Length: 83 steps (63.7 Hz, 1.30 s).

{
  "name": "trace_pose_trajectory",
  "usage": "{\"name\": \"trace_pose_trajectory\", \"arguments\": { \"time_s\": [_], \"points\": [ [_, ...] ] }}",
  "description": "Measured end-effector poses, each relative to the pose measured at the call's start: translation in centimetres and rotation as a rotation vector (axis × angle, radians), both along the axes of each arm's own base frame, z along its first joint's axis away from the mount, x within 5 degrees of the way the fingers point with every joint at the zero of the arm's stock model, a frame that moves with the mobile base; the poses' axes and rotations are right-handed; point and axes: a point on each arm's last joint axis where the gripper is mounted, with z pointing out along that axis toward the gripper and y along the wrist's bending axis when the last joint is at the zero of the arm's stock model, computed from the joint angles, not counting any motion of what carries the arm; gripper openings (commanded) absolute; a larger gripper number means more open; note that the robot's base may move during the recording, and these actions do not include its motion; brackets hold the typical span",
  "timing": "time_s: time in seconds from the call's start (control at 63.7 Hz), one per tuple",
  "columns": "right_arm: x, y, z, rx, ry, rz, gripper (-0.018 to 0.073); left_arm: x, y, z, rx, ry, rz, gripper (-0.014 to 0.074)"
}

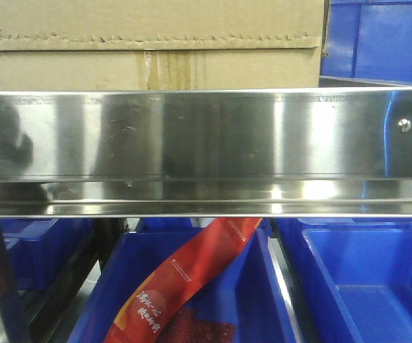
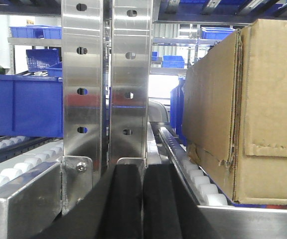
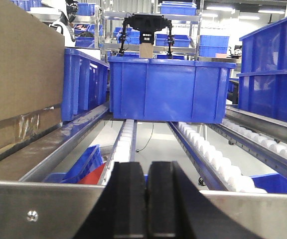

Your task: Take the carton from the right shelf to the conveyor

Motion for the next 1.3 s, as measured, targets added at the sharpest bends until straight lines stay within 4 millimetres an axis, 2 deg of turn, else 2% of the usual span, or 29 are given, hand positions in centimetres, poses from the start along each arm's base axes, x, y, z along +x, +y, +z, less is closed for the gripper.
{"name": "trace_pose_trajectory", "arguments": {
  "time_s": [0.126, 0.204, 0.283, 0.393, 0.518, 0.581, 0.754, 0.879, 1.084, 1.303],
  "points": [
    [-0.3, 0.1, 1.4, -0.001, 0.003, 0.01, -0.0067, -0.6, 0.0, 2.5, 0.01, 0.007, 0.004, 0.0018],
    [-1.0, 0.2, 3.8, -0.003, -0.015, 0.021, -0.0067, -1.4, 0.0, 4.8, 0.023, 0.003, 0.01, 0.0053],
    [-1.9, 0.3, 6.7, -0.007, -0.033, 0.034, -0.0031, -2.2, 0.0, 7.6, 0.028, 0.013, 0.017, 0.0141],
    [-2.3, 0.4, 10.5, -0.008, -0.04, 0.044, 0.0169, -2.7, 0.0, 11.1, 0.028, 0.042, 0.023, 0.0293],
    [-1.4, 0.4, 13.8, -0.007, -0.03, 0.047, 0.0459, -1.5, 0.1, 13.6, 0.018, 0.106, 0.021, 0.0398],
    [-0.4, 0.4, 14.9, -0.007, -0.009, 0.047, 0.0574, -0.3, 0.1, 14.5, 0.008, 0.137, 0.016, 0.0425],
    [3.1, 0.5, 15.8, -0.005, 0.097, 0.052, 0.0568, 3.6, 0.1, 16.2, 0.007, 0.251, -0.013, 0.0435],
    [5.0, 1.0, 17.0, -0.007, 0.145, 0.093, 0.0568, 6.0, -1.1, 18.4, 0.075, 0.278, -0.117, 0.0435],
    [8.5, 3.5, 21.6, -0.032, 0.229, 0.258, 0.0568, 10.7, -4.9, 21.5, 0.139, 0.378, -0.316, 0.0435],
    [13.1, 7.0, 26.3, -0.04, 0.405, 0.4, 0.0568, 16.5, -7.3, 24.1, 0.082, 0.58, -0.343, 0.0435]
  ]
}}
